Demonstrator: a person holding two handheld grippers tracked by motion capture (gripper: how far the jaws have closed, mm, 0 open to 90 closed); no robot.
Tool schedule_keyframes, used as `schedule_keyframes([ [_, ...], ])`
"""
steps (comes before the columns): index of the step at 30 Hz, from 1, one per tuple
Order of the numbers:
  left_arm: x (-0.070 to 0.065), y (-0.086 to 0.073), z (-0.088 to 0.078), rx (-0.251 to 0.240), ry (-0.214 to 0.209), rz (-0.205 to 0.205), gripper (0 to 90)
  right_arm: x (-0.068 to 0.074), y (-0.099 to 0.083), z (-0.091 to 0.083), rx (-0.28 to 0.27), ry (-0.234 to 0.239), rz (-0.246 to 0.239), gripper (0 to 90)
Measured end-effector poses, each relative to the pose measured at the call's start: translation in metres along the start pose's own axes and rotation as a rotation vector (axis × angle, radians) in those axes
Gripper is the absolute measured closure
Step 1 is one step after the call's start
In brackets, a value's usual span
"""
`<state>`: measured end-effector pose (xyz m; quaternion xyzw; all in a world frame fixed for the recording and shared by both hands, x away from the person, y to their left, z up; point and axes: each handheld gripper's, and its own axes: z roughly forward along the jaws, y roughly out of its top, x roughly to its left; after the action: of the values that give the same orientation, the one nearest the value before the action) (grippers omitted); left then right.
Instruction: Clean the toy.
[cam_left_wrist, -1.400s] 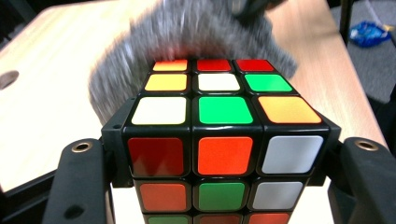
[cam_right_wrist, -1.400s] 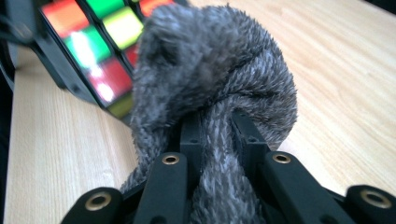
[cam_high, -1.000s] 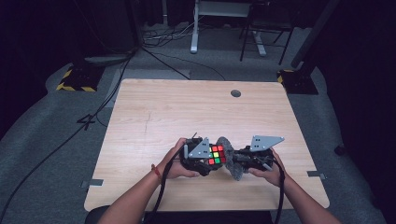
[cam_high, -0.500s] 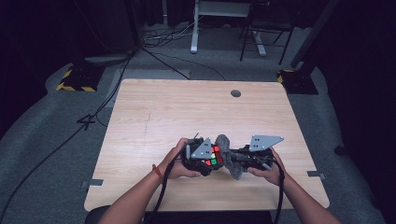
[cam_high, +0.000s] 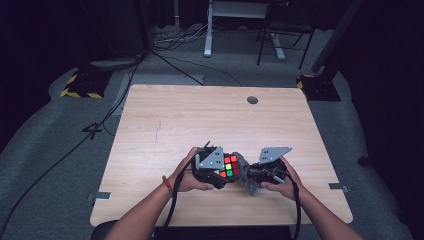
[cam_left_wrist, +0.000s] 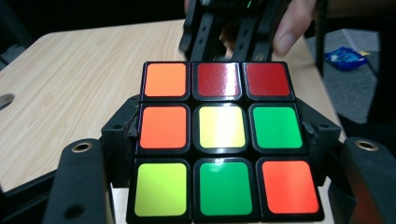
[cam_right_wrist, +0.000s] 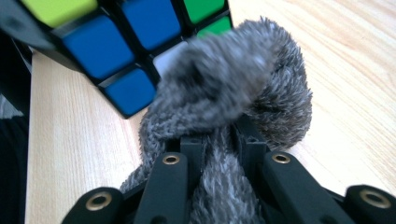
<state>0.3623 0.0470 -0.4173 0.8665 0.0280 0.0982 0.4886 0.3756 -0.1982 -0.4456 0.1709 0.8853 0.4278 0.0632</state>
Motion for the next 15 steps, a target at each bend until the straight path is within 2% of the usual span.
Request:
schedule_keyframes([
  [3,0.0,0.0,0.001,0.003,0.001,0.017,33.2,0.002,0.001,0.001,-0.003,0.015,-0.009,77.9],
  [7,0.002,-0.002,-0.002,-0.02,-0.002,0.001,33.2,0.002,0.003,-0.005,-0.046,0.027,-0.018,78.0],
  [12,0.004,-0.004,-0.001,-0.002,-0.002,0.005,33.0,0.001,0.002,-0.01,-0.064,0.02,-0.014,78.1],
  [14,0.004,-0.004,-0.001,0.009,0.001,0.019,33.0,0.002,0.002,-0.01,-0.067,0.019,-0.021,78.1],
  [15,0.004,-0.005,-0.001,0.01,0.001,0.011,32.9,0.002,0.002,-0.011,-0.071,0.018,-0.02,78.1],
])
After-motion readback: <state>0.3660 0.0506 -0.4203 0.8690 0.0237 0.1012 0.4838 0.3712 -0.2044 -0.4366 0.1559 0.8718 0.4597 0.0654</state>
